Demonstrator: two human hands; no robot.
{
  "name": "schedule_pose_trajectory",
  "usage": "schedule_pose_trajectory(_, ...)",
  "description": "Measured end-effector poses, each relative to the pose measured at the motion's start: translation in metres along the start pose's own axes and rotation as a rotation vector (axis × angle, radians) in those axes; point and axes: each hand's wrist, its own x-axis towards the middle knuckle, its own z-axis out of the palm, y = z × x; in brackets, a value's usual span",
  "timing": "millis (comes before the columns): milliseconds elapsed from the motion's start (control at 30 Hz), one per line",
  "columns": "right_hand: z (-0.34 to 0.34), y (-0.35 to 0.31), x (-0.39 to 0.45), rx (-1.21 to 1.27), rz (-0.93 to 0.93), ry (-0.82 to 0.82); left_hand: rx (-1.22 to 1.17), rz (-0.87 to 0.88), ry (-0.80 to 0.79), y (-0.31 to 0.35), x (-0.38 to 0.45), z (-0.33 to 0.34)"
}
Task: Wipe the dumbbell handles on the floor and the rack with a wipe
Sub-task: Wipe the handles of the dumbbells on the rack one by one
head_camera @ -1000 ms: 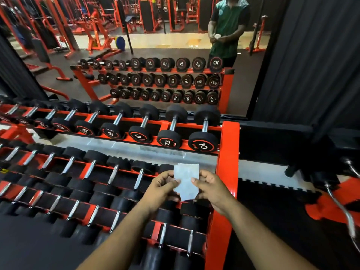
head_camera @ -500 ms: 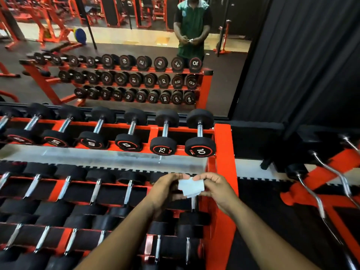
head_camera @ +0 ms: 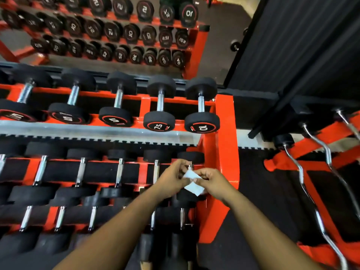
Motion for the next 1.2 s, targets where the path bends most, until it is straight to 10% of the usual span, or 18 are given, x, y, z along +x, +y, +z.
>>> schedule_pose_trajectory(633, 0.003, 0.238, 0.229, -0.125, 0.328, 0.586, 0.235, -0.628, 0.316, -0.221, 0.106, 0.168)
schedule_pose_trajectory(833, 0.022, 0.257, 0.253, 0.124, 0.449, 0.301, 0.186, -0.711, 0.419, -0.223, 0.123, 0.179)
schedule_pose_trajectory(1000, 0.015, 0.236, 0.276, 0.505, 0.338, 0.425, 0.161, -0.764, 0.443, -0.223, 0.133, 0.177)
schedule_pose_trajectory(1200, 0.03, 0.247, 0.242, 0.316, 0.483, 0.183, 0.099, -0.785, 0.358, -0.225, 0.13, 0.17)
